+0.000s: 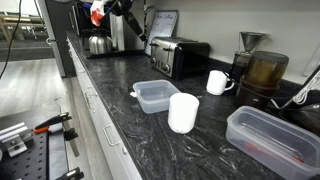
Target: Turn on the toaster
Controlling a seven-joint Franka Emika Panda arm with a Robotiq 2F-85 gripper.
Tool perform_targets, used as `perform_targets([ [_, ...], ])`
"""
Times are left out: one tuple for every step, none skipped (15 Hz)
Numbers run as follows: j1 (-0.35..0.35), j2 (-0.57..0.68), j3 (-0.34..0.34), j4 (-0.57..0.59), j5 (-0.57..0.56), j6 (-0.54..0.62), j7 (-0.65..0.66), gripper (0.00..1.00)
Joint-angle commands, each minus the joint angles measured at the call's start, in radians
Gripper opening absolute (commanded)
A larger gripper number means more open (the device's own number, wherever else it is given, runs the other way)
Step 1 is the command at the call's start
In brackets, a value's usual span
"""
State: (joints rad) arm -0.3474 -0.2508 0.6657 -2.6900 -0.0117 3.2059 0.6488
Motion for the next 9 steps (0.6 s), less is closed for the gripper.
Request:
perform_targets([
  [0.0, -0.004, 0.002, -0.003, 0.0, 0.0, 0.003, 1.0],
  [0.0, -0.007, 0.003, -0.005, 0.0, 0.0, 0.004, 1.0],
  [0.0, -0.008, 0.003, -0.007, 0.0, 0.0, 0.004, 1.0],
  [0.0, -0.008, 0.003, -0.007, 0.0, 0.0, 0.004, 1.0],
  [0.0, -0.008, 0.003, -0.007, 0.0, 0.0, 0.004, 1.0],
  [-0.028, 0.004, 0.032, 0.002, -0.008, 0.0, 0.011, 1.0],
  [-0.055, 0.02, 0.06, 0.009, -0.02, 0.016, 0.012, 1.0],
  [-0.098, 0.026, 0.104, 0.017, -0.03, 0.022, 0.022, 1.0],
  [-0.129, 0.038, 0.14, 0.026, -0.034, 0.018, 0.024, 1.0],
])
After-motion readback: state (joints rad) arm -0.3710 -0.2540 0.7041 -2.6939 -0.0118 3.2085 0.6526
